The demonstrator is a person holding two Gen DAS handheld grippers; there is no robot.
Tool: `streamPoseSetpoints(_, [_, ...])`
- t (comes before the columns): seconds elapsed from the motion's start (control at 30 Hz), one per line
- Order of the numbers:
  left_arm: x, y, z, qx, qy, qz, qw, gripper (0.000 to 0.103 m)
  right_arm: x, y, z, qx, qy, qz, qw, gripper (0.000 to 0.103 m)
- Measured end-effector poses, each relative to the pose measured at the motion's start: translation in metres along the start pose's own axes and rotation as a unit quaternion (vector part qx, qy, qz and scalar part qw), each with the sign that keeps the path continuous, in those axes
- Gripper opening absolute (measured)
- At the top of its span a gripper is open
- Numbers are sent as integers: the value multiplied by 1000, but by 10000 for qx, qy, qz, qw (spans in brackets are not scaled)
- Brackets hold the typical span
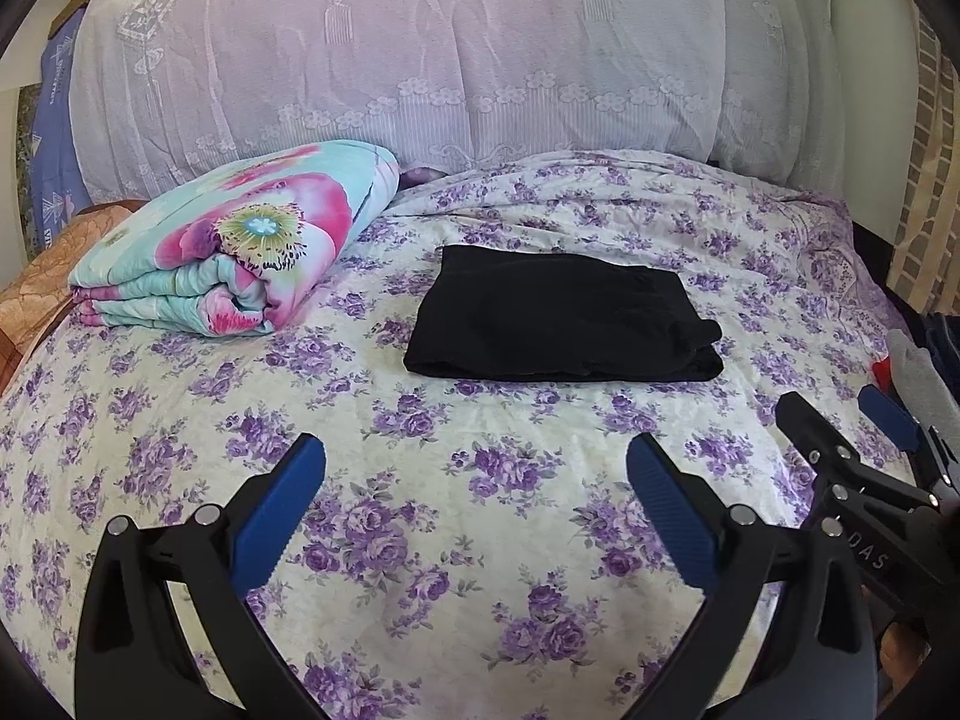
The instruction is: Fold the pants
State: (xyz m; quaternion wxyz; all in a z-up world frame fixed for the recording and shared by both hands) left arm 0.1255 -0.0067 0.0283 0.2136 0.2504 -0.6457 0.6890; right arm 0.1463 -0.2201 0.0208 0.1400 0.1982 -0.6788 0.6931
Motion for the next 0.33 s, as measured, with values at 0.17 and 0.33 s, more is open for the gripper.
streamPoseSetpoints(0.17, [2,0,6,-201,-16,-15,9998,98,0,0,0,3,0,5,10000,99])
streamPoseSetpoints(0.33, [2,1,9,-270,-34,-8,9996,98,0,-1,1,6,-7,-1,10000,99])
Point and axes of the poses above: each gripper's, at about its wrist camera, not at the fingertips, and x roughly against the way its jaws point, z to its right, y to its underside, the point moved 7 cm from there along -x, roughly the way its jaws point, and after that the axes turned 4 degrees about -z, right-handed, at the moved point
